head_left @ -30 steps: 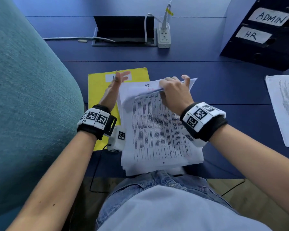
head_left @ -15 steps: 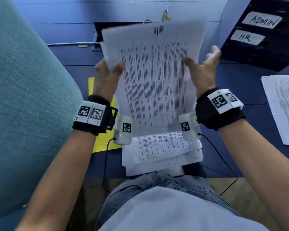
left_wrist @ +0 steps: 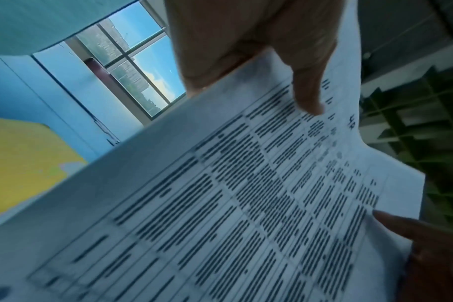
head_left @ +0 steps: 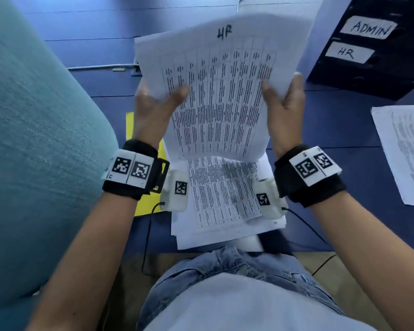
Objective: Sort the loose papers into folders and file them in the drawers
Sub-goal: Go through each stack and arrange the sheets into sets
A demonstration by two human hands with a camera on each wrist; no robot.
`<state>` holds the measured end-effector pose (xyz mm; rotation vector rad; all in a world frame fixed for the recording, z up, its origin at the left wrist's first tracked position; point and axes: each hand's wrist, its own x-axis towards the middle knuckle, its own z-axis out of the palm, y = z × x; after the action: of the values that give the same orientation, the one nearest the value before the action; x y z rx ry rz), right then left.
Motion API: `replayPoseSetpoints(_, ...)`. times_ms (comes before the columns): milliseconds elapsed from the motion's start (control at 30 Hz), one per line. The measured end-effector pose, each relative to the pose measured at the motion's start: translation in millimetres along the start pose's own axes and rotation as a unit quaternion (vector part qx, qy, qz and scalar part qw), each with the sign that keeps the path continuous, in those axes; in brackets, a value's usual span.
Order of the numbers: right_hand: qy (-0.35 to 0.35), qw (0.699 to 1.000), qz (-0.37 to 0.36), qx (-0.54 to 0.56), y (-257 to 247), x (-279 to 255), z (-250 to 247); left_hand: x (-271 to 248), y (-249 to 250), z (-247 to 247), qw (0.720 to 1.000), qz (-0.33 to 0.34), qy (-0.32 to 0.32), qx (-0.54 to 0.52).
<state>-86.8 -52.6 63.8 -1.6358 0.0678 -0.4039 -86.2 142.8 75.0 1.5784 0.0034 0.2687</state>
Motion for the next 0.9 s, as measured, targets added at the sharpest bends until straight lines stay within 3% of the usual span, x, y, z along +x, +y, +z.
replayPoseSetpoints(133,-0.013,0.999,-0.007,-0.044,4.3,5.9,-6.2,-7.2,-12.3,8.3,0.997,-0.049,-0.001,0.065)
replayPoseSetpoints(367,0.031,0.998,-0.047,-0.036,-5.6,59.5,-71.0,3.8,27.4,70.2,1.0,0.003,0.006,0.02)
replayPoseSetpoints(533,-0.003,0.989,0.022,-0.149,21.6,76.1,-143.5,5.6,3.3,151.1,0.995,-0.097,-0.009,0.024)
replayPoseSetpoints(633,-0.053,0.953,0.102,-0.279,49.9,77.8,-190.7,-3.4,-29.9,202.2,0.982,-0.185,0.013,0.046)
replayPoseSetpoints(733,-0.106,0.904,0.199,-0.363,82.0,77.1,-225.2,-21.3,-48.8,244.5,0.969,-0.233,-0.011,0.082)
replayPoseSetpoints(900,-0.211,0.841,0.21,-0.451,115.5,62.2,-261.2,-38.4,-82.4,281.7,0.942,-0.279,-0.024,0.185)
